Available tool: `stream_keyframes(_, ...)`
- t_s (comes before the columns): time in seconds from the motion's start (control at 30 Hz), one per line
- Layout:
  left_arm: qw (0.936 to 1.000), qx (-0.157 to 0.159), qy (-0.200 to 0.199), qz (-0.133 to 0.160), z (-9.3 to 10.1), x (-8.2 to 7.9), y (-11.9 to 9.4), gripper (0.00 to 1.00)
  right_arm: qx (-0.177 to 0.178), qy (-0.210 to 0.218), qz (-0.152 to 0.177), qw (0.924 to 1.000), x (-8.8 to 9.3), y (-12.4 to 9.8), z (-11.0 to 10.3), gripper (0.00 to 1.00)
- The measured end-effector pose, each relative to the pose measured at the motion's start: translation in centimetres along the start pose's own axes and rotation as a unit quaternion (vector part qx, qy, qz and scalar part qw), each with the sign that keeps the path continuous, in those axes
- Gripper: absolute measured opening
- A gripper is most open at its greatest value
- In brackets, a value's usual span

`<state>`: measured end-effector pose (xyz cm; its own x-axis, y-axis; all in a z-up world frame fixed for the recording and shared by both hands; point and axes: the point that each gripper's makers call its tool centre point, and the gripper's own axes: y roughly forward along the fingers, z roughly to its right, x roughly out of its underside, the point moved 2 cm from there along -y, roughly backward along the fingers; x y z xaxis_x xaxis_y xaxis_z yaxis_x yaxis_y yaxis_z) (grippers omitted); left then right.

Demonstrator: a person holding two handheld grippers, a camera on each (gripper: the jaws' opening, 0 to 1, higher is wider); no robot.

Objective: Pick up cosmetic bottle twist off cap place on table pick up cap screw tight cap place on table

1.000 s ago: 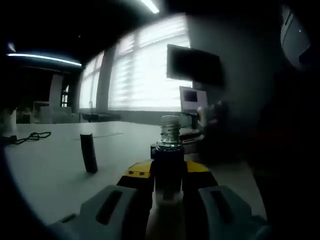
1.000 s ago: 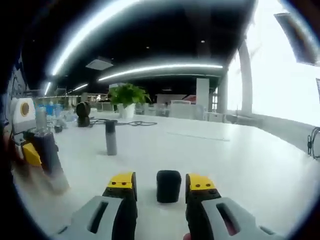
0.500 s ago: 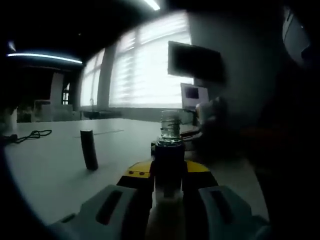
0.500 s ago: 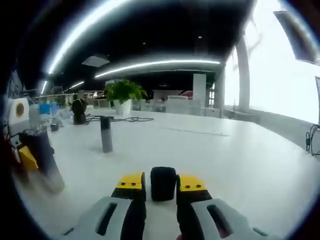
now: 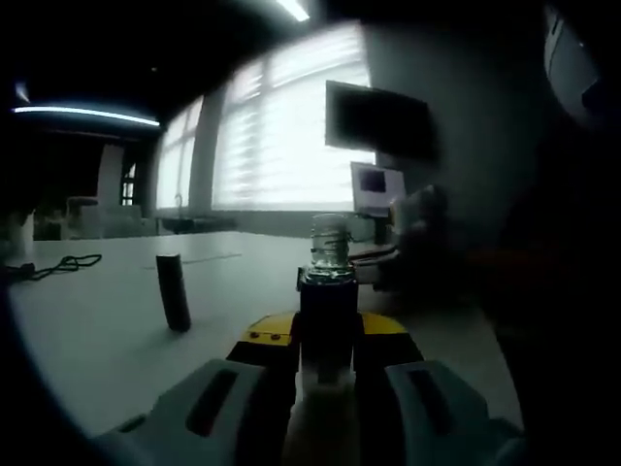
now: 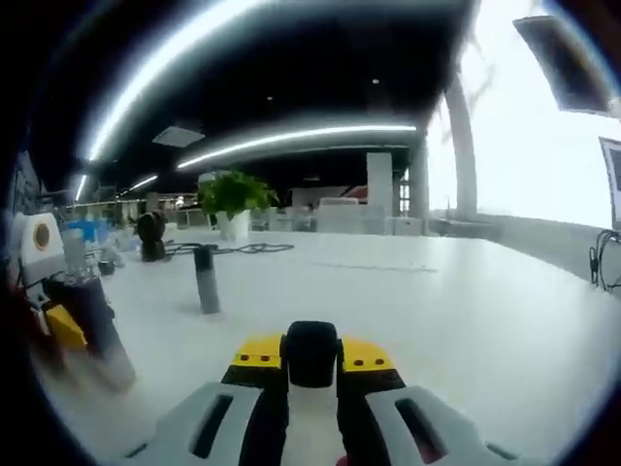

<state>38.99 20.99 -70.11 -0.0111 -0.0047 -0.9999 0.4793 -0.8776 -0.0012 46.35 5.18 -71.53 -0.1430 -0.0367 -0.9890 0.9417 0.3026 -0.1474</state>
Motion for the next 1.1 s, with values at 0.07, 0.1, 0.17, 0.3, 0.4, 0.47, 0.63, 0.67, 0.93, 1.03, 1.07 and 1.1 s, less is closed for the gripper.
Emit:
stream_keyframes(0.07, 1.0000, 0.000, 0.000, 0.000, 0.0, 0.0, 0.0, 0.12, -0.001, -0.004, 0.004, 1.0000, -0.7, -0.6, -0.4, 0.13)
stream_keyframes(0.1, 1.0000, 0.001, 0.000, 0.001, 0.1, 0.0, 0.0, 0.12, -0.007, -0.008, 0.017, 0.9998, -1.7, -1.0, -0.9, 0.13)
stream_keyframes(0.17, 1.0000, 0.003, 0.000, 0.001, 0.1, 0.0, 0.0, 0.12, -0.016, -0.006, 0.025, 0.9995, -2.8, -1.6, -1.6, 0.13)
stream_keyframes(0.3, 1.0000, 0.006, 0.000, 0.001, 0.3, 0.0, 0.0, 0.12, -0.049, 0.002, 0.044, 0.9979, -5.2, -2.6, -3.3, 0.13)
stream_keyframes(0.4, 1.0000, 0.006, 0.000, 0.001, 0.3, 0.0, 0.0, 0.12, -0.067, 0.020, 0.051, 0.9962, -6.4, -3.2, -4.3, 0.13)
stream_keyframes(0.47, 1.0000, 0.006, 0.001, 0.002, 0.3, 0.0, 0.0, 0.12, -0.077, 0.021, 0.056, 0.9952, -7.2, -3.7, -5.2, 0.13)
stream_keyframes(0.63, 1.0000, 0.006, 0.002, 0.002, 0.3, 0.0, 0.0, 0.12, -0.095, 0.026, 0.070, 0.9927, -8.7, -4.8, -7.1, 0.13)
stream_keyframes(0.67, 1.0000, 0.006, 0.002, 0.002, 0.4, 0.0, 0.0, 0.12, -0.099, 0.025, 0.071, 0.9922, -8.9, -5.0, -7.5, 0.13)
stream_keyframes(0.93, 1.0000, 0.006, 0.004, 0.002, 0.5, 0.0, 0.0, 0.12, -0.131, 0.032, 0.078, 0.9878, -10.6, -6.1, -9.7, 0.13)
stream_keyframes(1.03, 1.0000, 0.007, 0.003, 0.002, 0.5, 0.0, 0.1, 0.12, -0.137, 0.037, 0.072, 0.9872, -10.9, -6.2, -10.6, 0.13)
stream_keyframes(1.07, 1.0000, 0.007, 0.005, 0.002, 0.5, 0.0, 0.1, 0.12, -0.140, 0.039, 0.071, 0.9868, -11.0, -6.2, -10.9, 0.13)
stream_keyframes(1.1, 1.0000, 0.007, 0.005, 0.002, 0.5, 0.0, 0.1, 0.12, -0.144, 0.043, 0.070, 0.9861, -11.0, -6.3, -11.3, 0.13)
